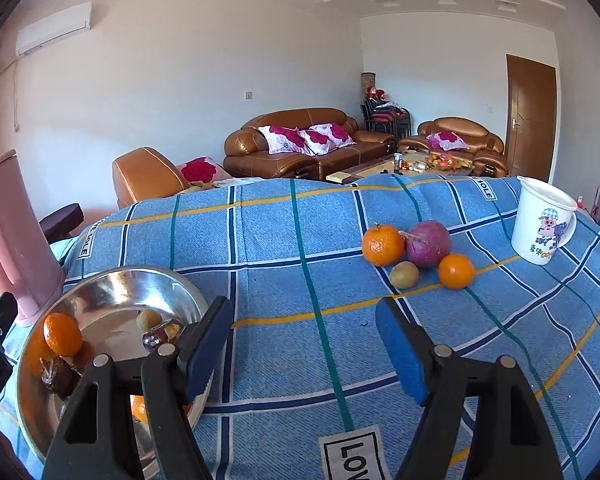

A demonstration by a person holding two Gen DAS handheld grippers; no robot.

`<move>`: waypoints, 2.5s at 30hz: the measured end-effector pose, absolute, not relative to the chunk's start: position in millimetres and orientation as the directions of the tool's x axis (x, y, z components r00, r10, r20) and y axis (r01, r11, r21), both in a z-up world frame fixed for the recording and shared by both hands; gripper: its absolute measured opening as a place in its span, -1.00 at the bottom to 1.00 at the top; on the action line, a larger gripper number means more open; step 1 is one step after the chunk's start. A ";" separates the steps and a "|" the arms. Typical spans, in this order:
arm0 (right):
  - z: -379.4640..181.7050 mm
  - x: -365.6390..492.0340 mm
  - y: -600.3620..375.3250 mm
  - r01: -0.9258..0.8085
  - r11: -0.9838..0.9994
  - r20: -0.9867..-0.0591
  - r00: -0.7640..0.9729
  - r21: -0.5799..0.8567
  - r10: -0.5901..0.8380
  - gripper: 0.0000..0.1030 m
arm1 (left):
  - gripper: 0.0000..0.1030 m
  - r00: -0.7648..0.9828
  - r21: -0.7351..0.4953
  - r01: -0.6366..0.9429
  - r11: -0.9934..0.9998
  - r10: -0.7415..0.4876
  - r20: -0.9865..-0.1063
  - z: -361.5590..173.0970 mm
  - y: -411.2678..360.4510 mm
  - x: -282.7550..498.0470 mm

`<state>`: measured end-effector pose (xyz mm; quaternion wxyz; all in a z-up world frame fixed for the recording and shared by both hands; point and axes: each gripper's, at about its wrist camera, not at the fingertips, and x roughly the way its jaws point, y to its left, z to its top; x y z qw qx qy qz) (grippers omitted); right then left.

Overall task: Organize fruits
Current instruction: 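Withdraw both open tools toward the fruit beside the red onion, then grasp the oval orange with the right tool while the left tool grasps another tan fruit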

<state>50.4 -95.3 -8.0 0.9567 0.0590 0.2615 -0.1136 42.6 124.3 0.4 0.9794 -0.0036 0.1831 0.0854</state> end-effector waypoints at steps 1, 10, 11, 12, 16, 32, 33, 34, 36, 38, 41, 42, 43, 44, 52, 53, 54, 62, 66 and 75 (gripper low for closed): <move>-7.6 48.9 -96.2 0.247 0.968 -0.511 0.838 0.045 -0.190 0.46 | 1.00 0.917 0.023 -0.165 0.986 0.163 -0.364 0.2 122.3 41.8; -6.2 35.4 -121.1 0.256 0.966 -0.510 0.835 0.031 -0.205 0.46 | 1.00 0.919 0.026 -0.147 0.989 0.146 -0.367 -0.6 90.5 22.9; -6.0 33.8 -124.6 0.257 0.966 -0.511 0.834 0.026 -0.208 0.46 | 1.00 0.920 0.028 -0.136 0.990 0.137 -0.366 -0.4 85.0 20.2; -5.6 32.1 -128.2 0.258 0.966 -0.511 0.833 0.019 -0.213 0.46 | 1.00 0.923 0.029 -0.124 0.992 0.126 -0.365 -0.5 78.4 17.8; -4.0 22.3 -149.1 0.277 0.961 -0.502 0.830 -0.007 -0.243 0.46 | 1.00 0.923 0.019 -0.069 0.997 0.071 -0.377 0.2 50.7 11.3; -9.2 6.0 -265.7 0.398 0.917 -0.557 0.763 0.005 -0.328 0.46 | 1.00 0.866 0.037 0.145 0.989 -0.108 -0.489 -8.6 -68.1 17.0; -10.7 7.6 -271.1 0.395 0.919 -0.567 0.760 0.011 -0.319 0.46 | 1.00 0.858 0.039 0.155 0.987 -0.115 -0.501 -9.8 -74.3 19.2; -12.1 9.5 -277.0 0.389 0.921 -0.578 0.757 0.023 -0.305 0.46 | 1.00 0.850 0.039 0.167 0.985 -0.123 -0.512 -11.1 -80.1 21.3; -15.2 14.2 -285.0 0.382 0.923 -0.599 0.748 0.037 -0.285 0.46 | 1.00 0.835 0.040 0.186 0.982 -0.136 -0.533 -13.4 -92.5 27.2; -17.4 19.9 -290.9 0.367 0.929 -0.614 0.744 0.045 -0.265 0.46 | 1.00 0.818 0.045 0.196 0.979 -0.138 -0.558 -16.2 -104.9 34.4; -20.0 28.5 -295.2 0.339 0.939 -0.629 0.742 0.052 -0.233 0.46 | 1.00 0.790 0.028 0.210 0.977 -0.153 -0.593 -20.3 -117.8 43.7; -20.9 32.5 -296.3 0.325 0.944 -0.636 0.740 0.054 -0.219 0.46 | 1.00 0.781 0.018 0.215 0.977 -0.160 -0.604 -21.8 -120.9 46.7; -22.4 36.6 -295.9 0.307 0.950 -0.643 0.739 0.056 -0.200 0.46 | 1.00 0.773 0.012 0.217 0.976 -0.164 -0.613 -23.5 -122.9 48.2; -23.8 41.5 -295.8 0.287 0.956 -0.652 0.736 0.056 -0.182 0.46 | 1.00 0.764 0.010 0.215 0.977 -0.162 -0.624 -25.0 -125.0 50.8; -33.4 90.7 -283.0 0.133 0.991 -0.702 0.706 0.008 -0.089 0.46 | 1.00 0.704 -0.064 0.195 0.979 -0.185 -0.685 -35.7 -118.6 68.5; -34.9 96.5 -283.0 0.124 0.992 -0.709 0.701 0.014 -0.077 0.44 | 1.00 0.704 -0.062 0.188 0.980 -0.179 -0.687 -36.2 -117.6 71.2; -37.1 102.4 -283.1 0.117 0.993 -0.719 0.692 0.021 -0.066 0.41 | 1.00 0.704 -0.058 0.184 0.981 -0.173 -0.689 -36.3 -117.0 74.0; -49.3 124.8 -284.8 0.057 0.996 -0.769 0.639 0.076 0.022 -0.14 | 1.00 0.713 -0.034 0.178 0.983 -0.153 -0.685 -34.6 -122.6 96.3; -50.4 124.2 -292.6 0.059 0.991 -0.766 0.640 0.122 0.056 -0.14 | 0.96 0.707 -0.035 0.185 0.982 -0.158 -0.689 -34.4 -131.2 109.2; -38.8 99.9 -318.5 0.148 0.983 -0.718 0.696 0.109 -0.025 -0.14 | 0.78 0.672 -0.039 0.238 0.971 -0.193 -0.715 -38.2 -165.3 136.5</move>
